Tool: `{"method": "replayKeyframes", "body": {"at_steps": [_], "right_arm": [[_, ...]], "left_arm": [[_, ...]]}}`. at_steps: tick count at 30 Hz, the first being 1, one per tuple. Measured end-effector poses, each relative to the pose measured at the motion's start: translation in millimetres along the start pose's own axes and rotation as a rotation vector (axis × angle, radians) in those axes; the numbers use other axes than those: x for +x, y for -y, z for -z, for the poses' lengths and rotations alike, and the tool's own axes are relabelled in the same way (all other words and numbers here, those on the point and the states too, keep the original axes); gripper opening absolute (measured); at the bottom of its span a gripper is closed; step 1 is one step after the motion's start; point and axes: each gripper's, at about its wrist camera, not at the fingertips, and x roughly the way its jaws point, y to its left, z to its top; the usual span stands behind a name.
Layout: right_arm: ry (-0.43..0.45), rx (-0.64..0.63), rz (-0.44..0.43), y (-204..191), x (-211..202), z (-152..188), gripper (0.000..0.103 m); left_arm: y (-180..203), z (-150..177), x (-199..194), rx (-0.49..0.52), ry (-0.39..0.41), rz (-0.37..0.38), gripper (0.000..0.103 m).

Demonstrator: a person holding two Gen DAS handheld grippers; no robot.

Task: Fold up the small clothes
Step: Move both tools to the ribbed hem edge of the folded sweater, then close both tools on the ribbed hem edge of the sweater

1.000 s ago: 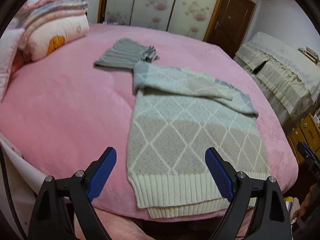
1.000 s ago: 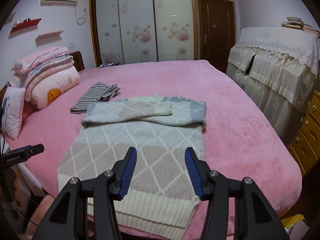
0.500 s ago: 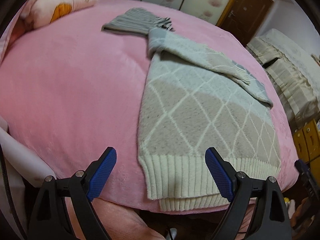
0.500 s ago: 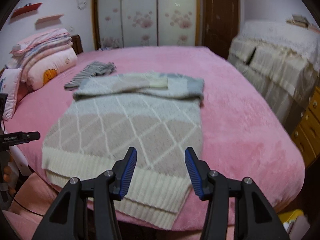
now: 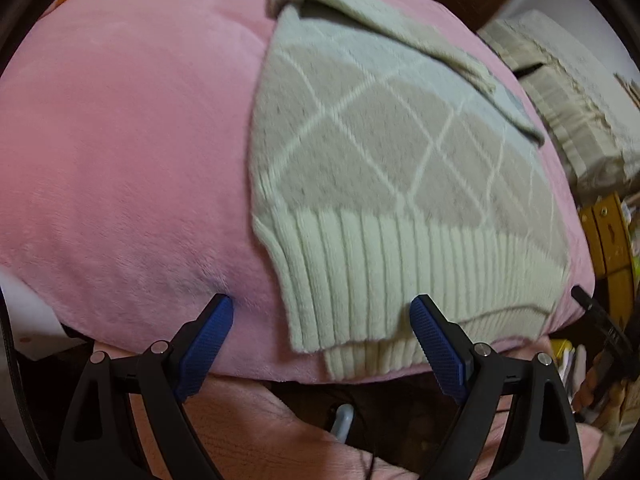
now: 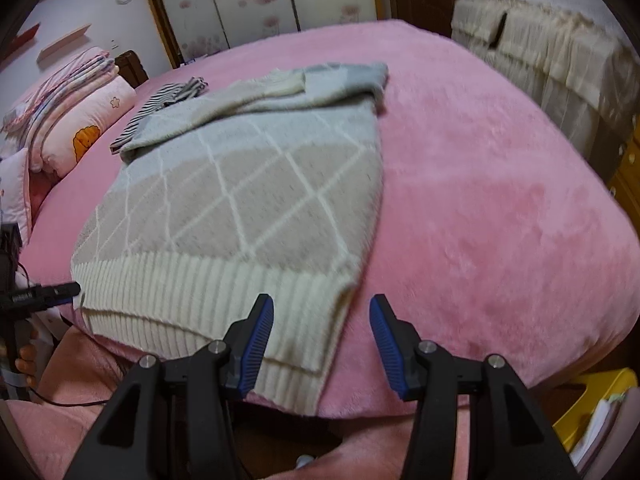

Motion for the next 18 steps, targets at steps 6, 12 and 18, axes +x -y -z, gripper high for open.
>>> {"method": "replayKeyframes", "body": {"at_steps": [6,12,18], "right_arm": [[-0.045,0.070,-0.069,16,15,3,0.050],[-0.086,0.077,-0.123,14,31,1,0.050],[-0.114,0.066,-0.165,7,40,3,0.041]], "left_arm": [[-4,2,8,-0.027,-0.004,0.070,0.089],[-11,9,6,-0.058,-0.024,0.173,0.084],[-16,9,11,-0.105,-0.044,0.235,0.079]]}}
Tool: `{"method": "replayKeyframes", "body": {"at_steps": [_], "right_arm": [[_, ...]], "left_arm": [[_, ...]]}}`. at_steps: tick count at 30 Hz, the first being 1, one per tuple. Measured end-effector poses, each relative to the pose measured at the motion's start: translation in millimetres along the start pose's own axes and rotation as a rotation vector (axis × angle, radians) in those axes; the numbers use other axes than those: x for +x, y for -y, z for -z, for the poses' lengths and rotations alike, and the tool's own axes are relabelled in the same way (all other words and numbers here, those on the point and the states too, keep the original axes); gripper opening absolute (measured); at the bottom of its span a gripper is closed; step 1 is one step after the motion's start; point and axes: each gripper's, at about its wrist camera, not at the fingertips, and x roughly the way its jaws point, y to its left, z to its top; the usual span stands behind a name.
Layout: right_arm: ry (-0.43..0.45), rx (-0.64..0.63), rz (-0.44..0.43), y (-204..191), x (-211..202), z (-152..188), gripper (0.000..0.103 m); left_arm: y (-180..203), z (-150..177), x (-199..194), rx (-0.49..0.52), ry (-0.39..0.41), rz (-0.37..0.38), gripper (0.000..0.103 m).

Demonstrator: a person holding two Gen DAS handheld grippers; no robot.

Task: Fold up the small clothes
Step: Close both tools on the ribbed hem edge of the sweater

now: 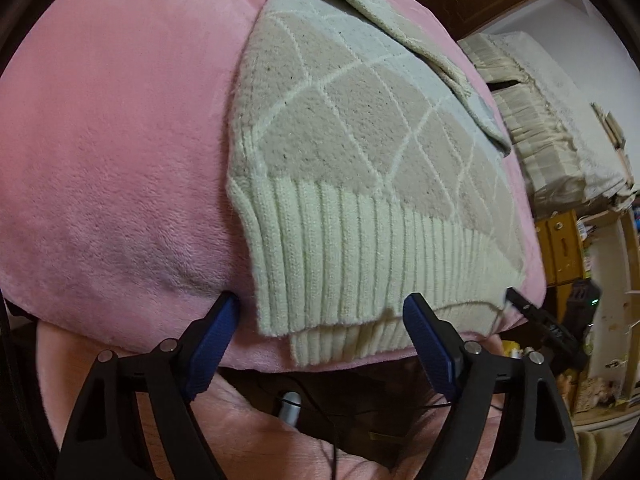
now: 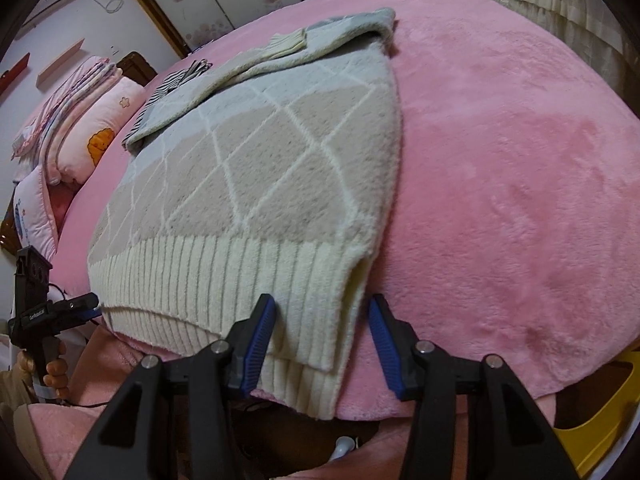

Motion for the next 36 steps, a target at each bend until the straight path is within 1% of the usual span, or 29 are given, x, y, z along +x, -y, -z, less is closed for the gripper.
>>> {"method": "replayKeyframes", "body": {"at_steps": [1,2,5,7,10,12,16,21,25,27,29,32,33,35,36], "right_arm": [[-0.005,0.005,-0.013,0,2,1,0.039],[-0.007,0.008,-0.017,0,2,1,0.038],[-0.010,0.017,-0.041,0,4,2,0.033],[-0.014,0.019,-0.060,0,5,3,0.027],[-0.018,0.025,-0.078,0,5,3,0.023],[-0.020,0.034,-0.091,1,5,2,0.020],[-0.023,0.046,-0.105,3,6,3,0.020],[-0.028,0.066,-0.103,9,4,5,0.020],[-0.030,0.097,-0.099,15,1,8,0.020],[-0.028,0.113,-0.109,19,0,9,0.020],[-0.031,0.126,-0.120,22,1,10,0.020],[-0.034,0.145,-0.136,23,5,9,0.020],[-0.035,0.148,-0.143,23,6,10,0.020],[-0.032,0.150,-0.150,22,7,10,0.020],[-0.031,0.147,-0.149,22,7,10,0.019]], "left_arm": [[-2,1,1,-0.010,-0.006,0.016,0.076],[-4,2,0,-0.020,-0.011,0.032,0.075],[-7,2,2,-0.044,-0.014,0.065,0.074],[-12,2,3,-0.072,-0.013,0.091,0.074],[-14,3,5,-0.118,-0.001,0.109,0.074],[-14,5,5,-0.133,0.003,0.103,0.074],[-13,4,7,-0.135,0.002,0.106,0.074],[-17,4,6,-0.160,-0.006,0.125,0.074],[-15,5,7,-0.140,-0.020,0.127,0.074],[-11,5,8,-0.124,-0.025,0.126,0.072],[-10,5,10,-0.119,-0.035,0.124,0.061],[-12,4,12,-0.129,-0.036,0.111,0.053],[-12,4,12,-0.132,-0.037,0.113,0.048],[-14,4,12,-0.139,-0.040,0.120,0.031],[-13,4,13,-0.136,-0.046,0.122,0.027]]}}
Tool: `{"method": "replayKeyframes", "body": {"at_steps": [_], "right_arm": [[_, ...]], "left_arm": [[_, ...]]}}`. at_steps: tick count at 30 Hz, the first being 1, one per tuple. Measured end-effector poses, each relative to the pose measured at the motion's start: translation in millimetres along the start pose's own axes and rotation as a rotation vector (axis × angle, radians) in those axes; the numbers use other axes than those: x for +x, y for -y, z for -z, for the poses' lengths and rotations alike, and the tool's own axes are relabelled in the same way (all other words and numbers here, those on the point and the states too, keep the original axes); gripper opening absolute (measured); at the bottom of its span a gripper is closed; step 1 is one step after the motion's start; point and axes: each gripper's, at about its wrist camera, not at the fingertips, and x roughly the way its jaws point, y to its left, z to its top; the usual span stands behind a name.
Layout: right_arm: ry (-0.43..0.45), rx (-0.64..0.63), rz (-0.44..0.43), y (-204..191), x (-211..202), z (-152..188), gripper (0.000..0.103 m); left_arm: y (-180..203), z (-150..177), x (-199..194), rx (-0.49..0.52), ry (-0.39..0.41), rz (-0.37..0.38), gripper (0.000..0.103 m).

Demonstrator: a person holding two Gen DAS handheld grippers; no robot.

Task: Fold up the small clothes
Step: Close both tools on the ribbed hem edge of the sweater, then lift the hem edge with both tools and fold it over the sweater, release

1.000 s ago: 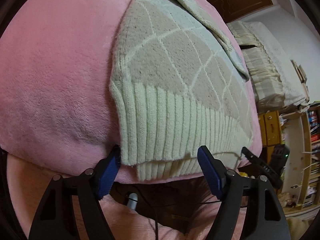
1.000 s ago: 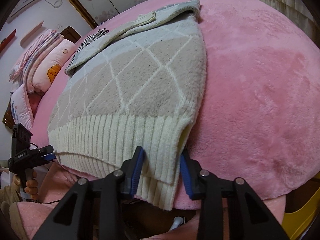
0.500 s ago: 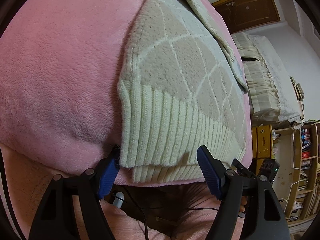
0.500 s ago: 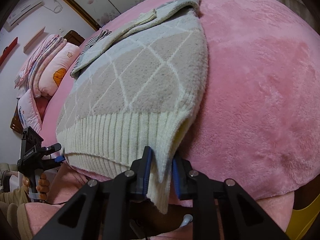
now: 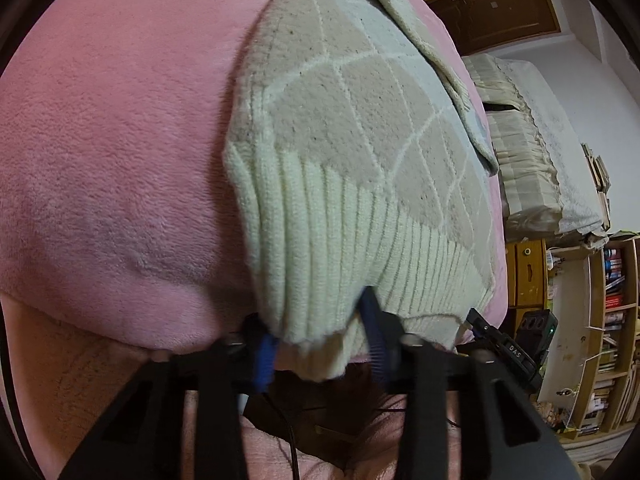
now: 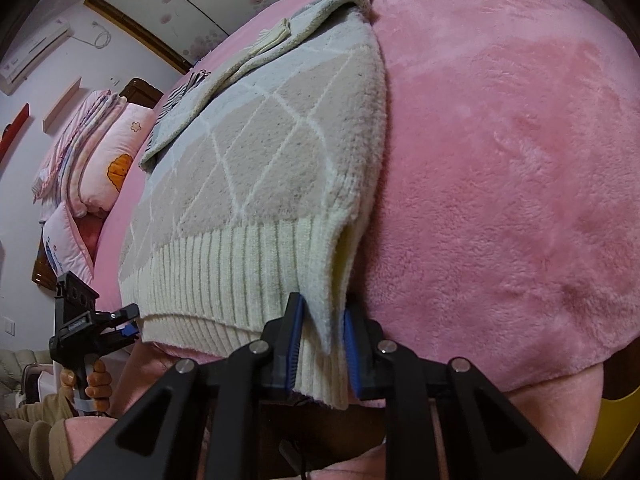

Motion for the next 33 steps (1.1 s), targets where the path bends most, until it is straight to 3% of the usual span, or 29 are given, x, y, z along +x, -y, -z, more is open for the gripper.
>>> {"method": "replayKeyframes", "body": {"at_steps": [2,5,10,14,20,28,33], "right_arm": [[-0.001,-0.006,-0.007,0,0,1,0.014],[0.005,-0.033,-0.005,-3,-1,1,0.009],[0.036,-0.096,-0.006,-16,-13,0,0.008],[0.071,-0.124,-0.052,-25,-27,-4,0.008],[0.128,-0.122,-0.151,-37,-48,-21,0.008],[0.254,-0.129,-0.245,-59,-83,-79,0.008],[0.312,-0.118,-0.248,-64,-90,-129,0.007]], "left_arm": [[4,0,1,0.005,-0.005,0.006,0.016],[10,1,0,0.005,-0.008,0.000,0.012],[19,-2,-6,0.005,0.004,0.012,0.009],[38,-10,-21,0.004,0.074,0.031,0.009],[61,-21,-28,-0.023,0.107,0.018,0.008],[96,-55,-65,-0.059,0.246,0.111,0.008],[128,-110,-80,-0.006,0.327,0.076,0.008]]}}
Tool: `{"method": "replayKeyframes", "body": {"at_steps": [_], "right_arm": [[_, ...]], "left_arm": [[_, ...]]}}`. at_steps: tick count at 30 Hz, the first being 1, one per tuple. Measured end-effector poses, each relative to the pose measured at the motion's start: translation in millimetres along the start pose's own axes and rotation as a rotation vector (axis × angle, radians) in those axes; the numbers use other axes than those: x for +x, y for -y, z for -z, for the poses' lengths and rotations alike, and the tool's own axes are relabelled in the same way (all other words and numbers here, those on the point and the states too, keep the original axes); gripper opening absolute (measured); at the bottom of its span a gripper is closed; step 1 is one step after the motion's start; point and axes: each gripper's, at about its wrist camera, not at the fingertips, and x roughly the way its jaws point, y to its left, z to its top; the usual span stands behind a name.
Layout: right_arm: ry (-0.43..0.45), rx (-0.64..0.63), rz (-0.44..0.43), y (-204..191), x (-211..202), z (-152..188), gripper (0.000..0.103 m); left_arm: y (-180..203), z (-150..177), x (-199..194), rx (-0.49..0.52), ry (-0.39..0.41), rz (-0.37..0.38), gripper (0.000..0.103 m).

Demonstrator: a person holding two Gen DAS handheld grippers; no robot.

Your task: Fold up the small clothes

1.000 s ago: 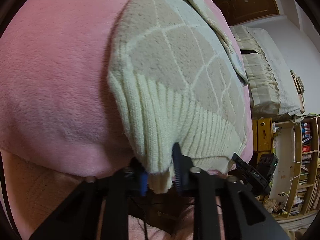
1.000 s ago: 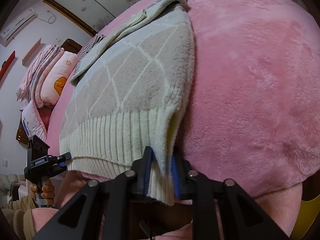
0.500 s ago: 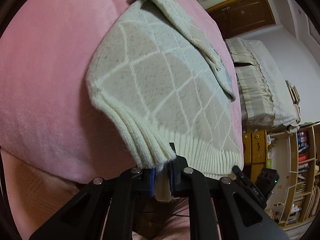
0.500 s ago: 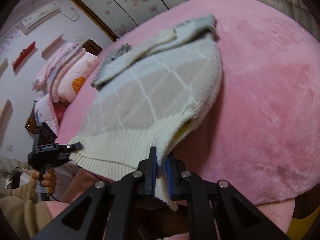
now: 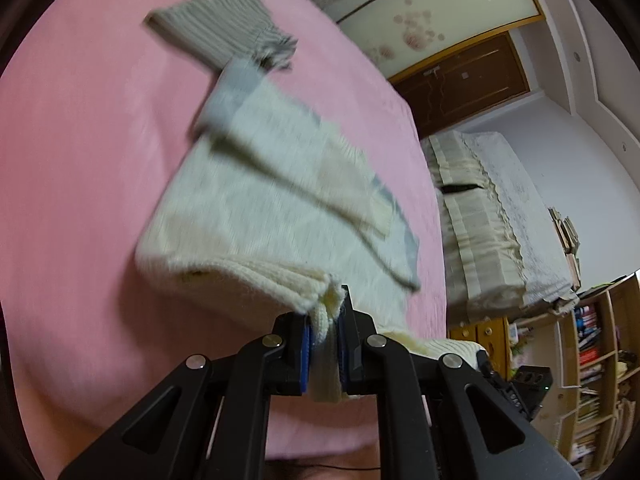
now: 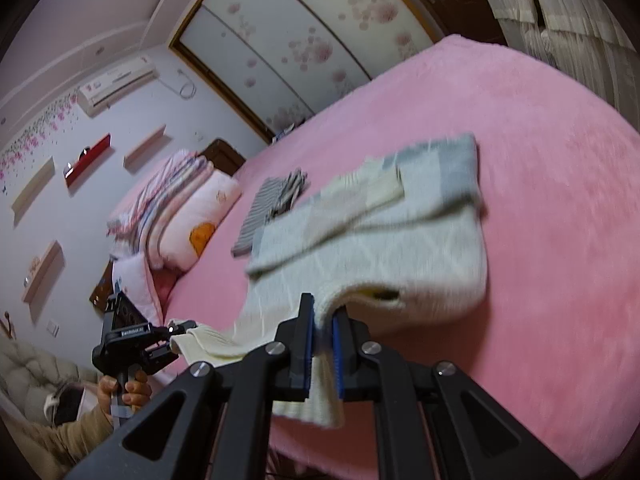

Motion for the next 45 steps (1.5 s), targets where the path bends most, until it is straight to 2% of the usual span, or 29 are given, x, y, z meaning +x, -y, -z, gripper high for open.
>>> {"method": "replayKeyframes", "body": {"at_steps": [6,10,14,19,25,27,30,32,35,38,39,40,45], "right_arm": [[0.046,0.015,0.028,6,40,-69,0.007],[0.067,0.042,0.083,19,82,-116,0.007],[0.065,0.078,0.123,36,122,-149,0.007],[0.022,0.107,0.203,66,177,-171,0.007],[-0.041,0.133,0.273,98,228,-181,0.007],[-0.068,0.159,0.295,108,242,-181,0.009],[-0.115,0.242,0.289,124,254,-180,0.013],[-0.127,0.260,0.275,128,256,-180,0.014],[-0.148,0.247,0.258,125,253,-182,0.017],[-0.143,0.259,0.206,120,242,-189,0.034],[-0.126,0.265,0.198,118,236,-191,0.046],[-0.100,0.265,0.197,115,227,-195,0.053],[-0.038,0.171,0.227,98,201,-209,0.054]], "left_arm": [[35,-82,32,0.054,0.074,-0.037,0.008],[52,-123,70,0.076,0.098,-0.072,0.008],[58,-165,117,0.069,0.100,-0.112,0.008],[45,-193,169,0.032,0.084,-0.150,0.008],[20,-209,217,0.003,0.040,-0.212,0.009],[12,-212,232,-0.011,-0.002,-0.244,0.014],[6,-216,240,-0.040,-0.036,-0.230,0.025],[5,-221,242,-0.056,-0.060,-0.184,0.050],[8,-227,237,-0.049,-0.045,-0.163,0.073],[15,-234,224,-0.028,-0.007,-0.157,0.078],[17,-237,217,-0.027,0.003,-0.145,0.078],[18,-237,213,-0.027,0.007,-0.145,0.078],[26,-242,185,0.035,0.035,-0.199,0.078]]}}
